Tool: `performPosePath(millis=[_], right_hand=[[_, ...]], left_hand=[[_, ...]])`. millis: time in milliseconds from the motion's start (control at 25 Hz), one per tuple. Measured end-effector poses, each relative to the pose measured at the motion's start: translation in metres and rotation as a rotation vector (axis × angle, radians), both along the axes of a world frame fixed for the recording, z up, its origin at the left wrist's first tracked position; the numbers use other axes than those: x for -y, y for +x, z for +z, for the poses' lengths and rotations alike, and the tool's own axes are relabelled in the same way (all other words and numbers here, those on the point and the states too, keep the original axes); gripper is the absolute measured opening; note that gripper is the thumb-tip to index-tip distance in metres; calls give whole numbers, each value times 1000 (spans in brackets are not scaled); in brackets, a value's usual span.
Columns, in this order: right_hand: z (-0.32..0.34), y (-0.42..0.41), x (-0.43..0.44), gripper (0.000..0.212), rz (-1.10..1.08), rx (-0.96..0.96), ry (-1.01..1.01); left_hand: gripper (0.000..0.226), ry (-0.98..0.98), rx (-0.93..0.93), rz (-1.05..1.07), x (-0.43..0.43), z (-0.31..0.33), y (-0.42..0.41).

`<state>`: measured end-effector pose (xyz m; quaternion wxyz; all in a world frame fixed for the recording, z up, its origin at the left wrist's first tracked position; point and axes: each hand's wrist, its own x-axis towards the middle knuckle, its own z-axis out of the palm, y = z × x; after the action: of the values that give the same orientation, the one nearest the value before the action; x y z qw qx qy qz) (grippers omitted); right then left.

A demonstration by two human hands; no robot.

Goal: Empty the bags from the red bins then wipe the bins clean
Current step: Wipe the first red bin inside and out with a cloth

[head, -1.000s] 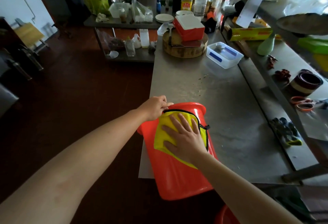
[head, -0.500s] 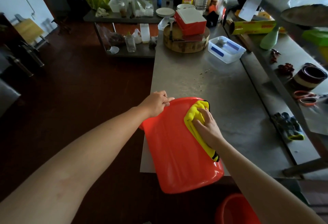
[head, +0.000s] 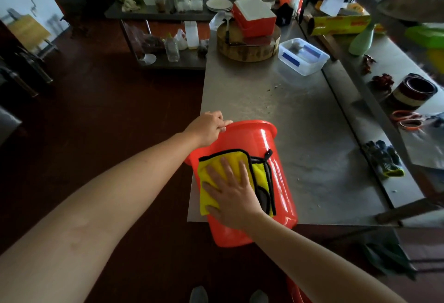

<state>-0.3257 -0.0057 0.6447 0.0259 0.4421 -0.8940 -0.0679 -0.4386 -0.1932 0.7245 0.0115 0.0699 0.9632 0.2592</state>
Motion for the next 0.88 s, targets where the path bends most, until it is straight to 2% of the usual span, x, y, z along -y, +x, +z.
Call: performPosePath(millis=[120,240,400,520,600,680,880], right_hand=[[8,-10,-10,67,-45,37,-123],[15,-36,-42,69,-304,152,-291],[-1,-66,-100,66,-720,581,-695],[-9,-70,-118,61,-856,779,-860],[-5,-67,-111,67,-827,731,-834],[-1,-53,-97,76,-740,570,-713],[3,11,-59,71,-404,194,-342]], left_hand=[[20,-50,-50,-15,4,-6,1],[20,-66,-65,-14,4,-9,2],[20,-70,-72,-1,-2,-10,1],[22,-51,-59,36,-8,-9,1],[22,-59,-66,46,-13,-6,-1],[23,-92,-88,5,-18,-3,-4],[23,-149,-120,-25,-18,-4,-7]])
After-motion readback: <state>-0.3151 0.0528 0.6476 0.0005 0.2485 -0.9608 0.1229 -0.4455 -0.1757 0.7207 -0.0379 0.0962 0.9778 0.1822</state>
